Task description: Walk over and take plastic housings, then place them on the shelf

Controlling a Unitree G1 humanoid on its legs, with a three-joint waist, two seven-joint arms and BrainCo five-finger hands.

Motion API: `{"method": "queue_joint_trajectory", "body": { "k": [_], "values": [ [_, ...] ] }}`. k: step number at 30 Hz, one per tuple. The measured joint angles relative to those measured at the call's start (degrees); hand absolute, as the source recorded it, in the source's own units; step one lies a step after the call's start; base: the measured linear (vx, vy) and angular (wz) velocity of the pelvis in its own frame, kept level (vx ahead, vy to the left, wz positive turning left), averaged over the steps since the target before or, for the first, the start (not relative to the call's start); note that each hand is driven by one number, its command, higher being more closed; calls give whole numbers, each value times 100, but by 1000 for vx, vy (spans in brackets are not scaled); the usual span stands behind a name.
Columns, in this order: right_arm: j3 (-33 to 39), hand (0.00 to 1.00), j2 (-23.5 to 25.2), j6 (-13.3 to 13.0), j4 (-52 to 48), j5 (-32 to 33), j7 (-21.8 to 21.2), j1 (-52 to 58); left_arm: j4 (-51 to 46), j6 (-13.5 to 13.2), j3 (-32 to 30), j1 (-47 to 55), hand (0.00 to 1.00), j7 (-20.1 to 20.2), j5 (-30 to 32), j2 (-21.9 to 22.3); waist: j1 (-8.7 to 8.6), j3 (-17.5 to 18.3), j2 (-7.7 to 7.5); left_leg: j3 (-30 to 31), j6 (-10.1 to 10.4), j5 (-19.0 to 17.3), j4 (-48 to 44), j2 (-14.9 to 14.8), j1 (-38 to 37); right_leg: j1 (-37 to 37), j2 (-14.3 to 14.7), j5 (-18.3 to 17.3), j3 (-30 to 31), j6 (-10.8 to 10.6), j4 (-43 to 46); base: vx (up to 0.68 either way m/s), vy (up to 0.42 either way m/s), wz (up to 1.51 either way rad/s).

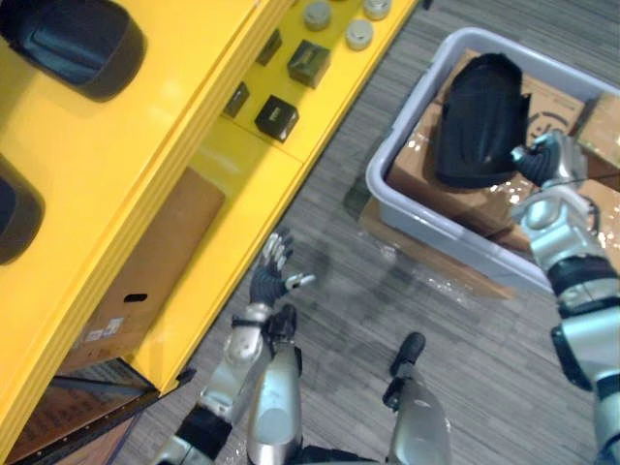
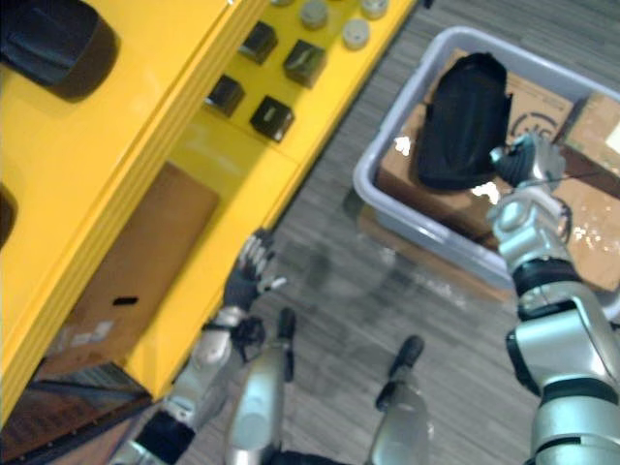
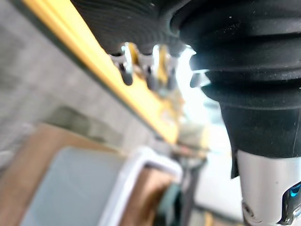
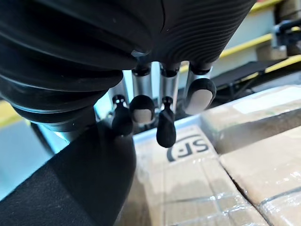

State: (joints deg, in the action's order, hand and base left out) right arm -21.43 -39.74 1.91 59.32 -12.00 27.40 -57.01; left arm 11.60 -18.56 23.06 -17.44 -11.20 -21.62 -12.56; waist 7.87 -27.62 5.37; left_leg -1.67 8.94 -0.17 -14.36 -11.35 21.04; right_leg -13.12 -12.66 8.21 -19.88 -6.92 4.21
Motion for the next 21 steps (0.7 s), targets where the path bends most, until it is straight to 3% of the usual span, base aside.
{"method": "queue_joint_trajectory", "body": {
  "k": [3, 7, 15, 19, 21],
  "values": [
    [26, 100, 227, -55, -87, -23, 159, -10, 614, 158, -54, -781, 0, -5, -51, -22, -98, 59, -117, -122, -1, 4, 0, -1, 0, -91, -1, 72, 139, 8, -25, -1, 18, -18],
    [200, 100, 439, -183, -268, -31, 504, -67, 1132, 422, -55, -1456, 0, 4, -55, -33, -280, 62, -125, -250, -2, 3, 7, -9, -94, -113, -3, 105, 292, -5, -29, -1, 11, -15],
    [228, 100, 486, -564, -706, -230, 1387, -518, 1404, 553, -54, -1999, 0, 51, -253, -35, -547, 77, -172, -493, -9, -6, -16, -52, -97, -230, 38, 261, 537, 25, -180, -19, 10, -17],
    [227, 100, 544, -555, -733, -236, 1401, -577, 1544, 651, -56, -2143, 0, 74, -332, -26, -576, 92, -213, -531, -7, -6, -15, -134, -87, -285, 121, 287, 589, 43, -182, 2, -5, -10],
    [223, 100, 567, -431, -730, -224, 1271, -582, 1565, 653, -56, -2151, 0, 86, -332, 11, -604, 92, -213, -531, -6, -6, -12, -143, -88, -289, 133, 288, 593, 44, -182, 0, 0, 0]
  ]
}}
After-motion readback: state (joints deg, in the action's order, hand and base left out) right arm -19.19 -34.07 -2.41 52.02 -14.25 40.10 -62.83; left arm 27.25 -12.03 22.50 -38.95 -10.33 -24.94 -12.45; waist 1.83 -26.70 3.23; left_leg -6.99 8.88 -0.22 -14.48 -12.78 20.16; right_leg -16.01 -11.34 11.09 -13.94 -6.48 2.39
